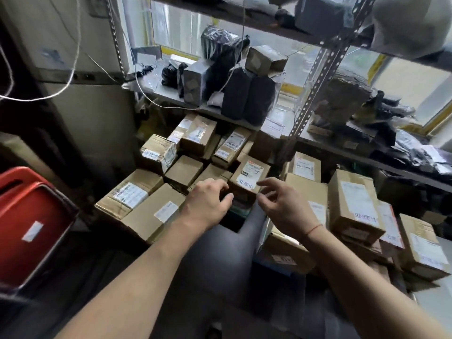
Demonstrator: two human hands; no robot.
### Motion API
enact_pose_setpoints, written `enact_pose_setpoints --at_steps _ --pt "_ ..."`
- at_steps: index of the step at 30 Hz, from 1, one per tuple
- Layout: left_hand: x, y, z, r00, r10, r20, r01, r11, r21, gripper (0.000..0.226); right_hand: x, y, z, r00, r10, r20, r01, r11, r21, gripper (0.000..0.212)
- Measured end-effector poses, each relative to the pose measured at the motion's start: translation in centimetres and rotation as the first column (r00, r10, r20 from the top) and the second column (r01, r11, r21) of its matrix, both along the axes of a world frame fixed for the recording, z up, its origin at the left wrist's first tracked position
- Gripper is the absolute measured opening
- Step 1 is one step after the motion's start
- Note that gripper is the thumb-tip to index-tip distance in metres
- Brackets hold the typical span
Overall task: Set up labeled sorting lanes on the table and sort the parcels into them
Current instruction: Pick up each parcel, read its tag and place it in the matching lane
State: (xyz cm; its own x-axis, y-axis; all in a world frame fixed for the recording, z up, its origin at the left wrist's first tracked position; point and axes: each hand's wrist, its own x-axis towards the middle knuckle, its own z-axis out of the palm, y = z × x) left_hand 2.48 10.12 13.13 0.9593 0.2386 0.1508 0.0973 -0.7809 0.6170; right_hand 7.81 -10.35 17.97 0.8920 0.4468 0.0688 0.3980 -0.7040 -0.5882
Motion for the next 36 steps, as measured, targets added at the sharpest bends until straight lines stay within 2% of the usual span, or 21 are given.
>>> enact_pose_setpoints --at_steps 6,8,11,19,24,29,32,34,36 --pt "3.4 7.6 -0.9 0.991 0.086 -0.104 -0.08 0.995 0.056 0.034 5.7 7.2 -1.1 0.989 0.12 -0.085 -0.128 0.988 -0.091 0.035" --pt "4.6 10.5 -1.1 0.984 0.118 -0.133 -0.11 0.992 0.064 0.036 7.7 9.8 -1.4 0.985 0.157 -0.07 -0.167 0.972 -0.166 0.039" --pt "6.4 14.9 -1.9 0.971 0.177 -0.158 -0.166 0.983 0.082 0.041 10.1 13.8 -2.0 0.979 0.192 -0.071 -0.202 0.96 -0.192 0.039" --pt "11.4 26.6 -6.4 0.92 0.253 -0.298 -0.245 0.967 0.066 0.052 14.2 25.0 -6.3 0.983 0.134 -0.124 -0.164 0.944 -0.285 0.039" --pt "13.7 33.0 -9.3 0.895 0.304 -0.326 -0.338 0.94 -0.052 0.052 15.0 31.3 -9.4 0.976 -0.014 -0.218 -0.059 0.945 -0.323 0.042" --pt "15.8 37.2 -12.2 0.872 0.241 -0.426 -0.347 0.918 -0.19 0.062 15.7 37.0 -11.7 0.948 -0.091 -0.304 -0.012 0.948 -0.319 0.049" --pt "16.4 37.9 -12.7 0.865 0.175 -0.47 -0.325 0.91 -0.258 0.065 15.9 39.2 -12.5 0.92 -0.119 -0.374 0.019 0.965 -0.26 0.059" --pt "16.6 38.0 -13.0 0.855 0.11 -0.506 -0.306 0.896 -0.321 0.067 16.0 39.9 -13.2 0.882 -0.115 -0.457 0.044 0.986 -0.164 0.069" --pt "16.5 38.0 -13.4 0.845 0.054 -0.532 -0.299 0.873 -0.385 0.06 16.2 40.4 -13.8 0.839 -0.101 -0.535 0.051 0.993 -0.107 0.08"
